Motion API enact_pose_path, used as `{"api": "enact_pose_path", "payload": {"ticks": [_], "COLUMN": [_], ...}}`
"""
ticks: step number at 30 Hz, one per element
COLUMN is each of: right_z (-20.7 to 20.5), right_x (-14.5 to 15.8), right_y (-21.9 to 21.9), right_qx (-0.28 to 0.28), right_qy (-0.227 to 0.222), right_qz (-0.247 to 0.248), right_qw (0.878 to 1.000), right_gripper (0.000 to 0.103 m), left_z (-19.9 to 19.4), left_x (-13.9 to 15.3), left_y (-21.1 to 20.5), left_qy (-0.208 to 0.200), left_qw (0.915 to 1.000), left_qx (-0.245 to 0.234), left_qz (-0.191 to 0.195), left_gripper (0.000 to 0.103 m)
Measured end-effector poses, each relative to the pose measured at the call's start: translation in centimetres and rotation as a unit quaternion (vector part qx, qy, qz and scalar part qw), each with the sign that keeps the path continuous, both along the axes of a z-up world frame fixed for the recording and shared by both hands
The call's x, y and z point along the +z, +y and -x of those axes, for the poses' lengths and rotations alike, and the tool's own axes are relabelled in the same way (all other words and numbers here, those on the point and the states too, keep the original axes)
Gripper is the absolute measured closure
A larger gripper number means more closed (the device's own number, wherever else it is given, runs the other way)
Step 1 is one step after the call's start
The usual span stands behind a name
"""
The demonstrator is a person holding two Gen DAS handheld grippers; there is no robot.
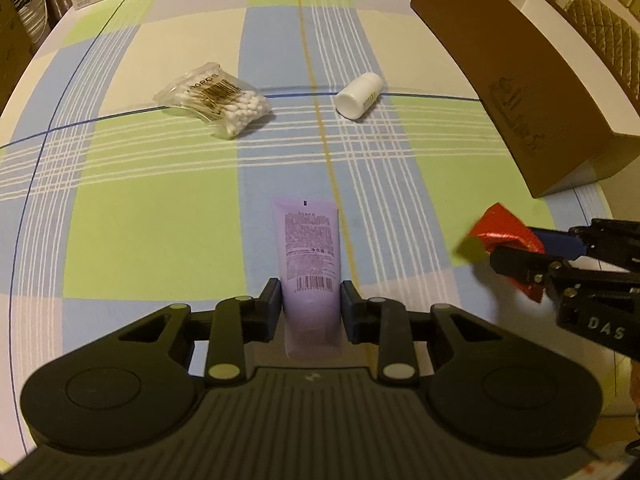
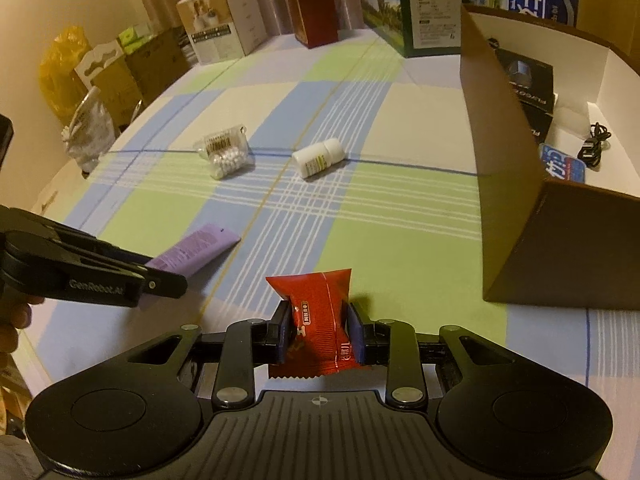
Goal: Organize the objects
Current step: 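Lift the purple tube and red packet and hold them above the table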
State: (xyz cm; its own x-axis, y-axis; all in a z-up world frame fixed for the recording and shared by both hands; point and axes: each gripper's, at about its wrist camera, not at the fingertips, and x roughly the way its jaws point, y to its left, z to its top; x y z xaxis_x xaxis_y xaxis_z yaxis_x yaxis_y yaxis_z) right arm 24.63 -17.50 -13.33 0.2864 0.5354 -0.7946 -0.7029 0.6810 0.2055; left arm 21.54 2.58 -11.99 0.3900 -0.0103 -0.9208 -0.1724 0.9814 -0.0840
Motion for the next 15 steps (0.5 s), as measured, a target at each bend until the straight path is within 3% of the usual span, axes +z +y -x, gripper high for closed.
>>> {"api": "enact_pose_path", "payload": {"ticks": [7, 11, 15], "right_z": [0.0, 0.1, 0.1], "right_x": [0.3, 0.3, 0.4], "right_y": [-0.8, -1.2, -1.4], "right_qx": [-0.008, -0.013, -0.015], "right_qy": [0.002, 0.004, 0.003], "right_qz": [-0.004, -0.004, -0.005], "right_qw": [1.0, 1.0, 1.0], "right_gripper": [0.076, 0.076, 0.076], "left_z": [-0.4, -1.0, -1.5], "left_x": [-1.1, -1.3, -1.3], "left_y": [-0.5, -0.9, -1.2], "left_qy": [0.018, 0.02, 0.017], "left_qw": [0.9998, 0.9996, 0.9994], "left_qx": [-0.003, -0.005, -0.014], "left_qz": [-0.008, -0.019, -0.029], "left_gripper": [0.076, 0.069, 0.075]}}
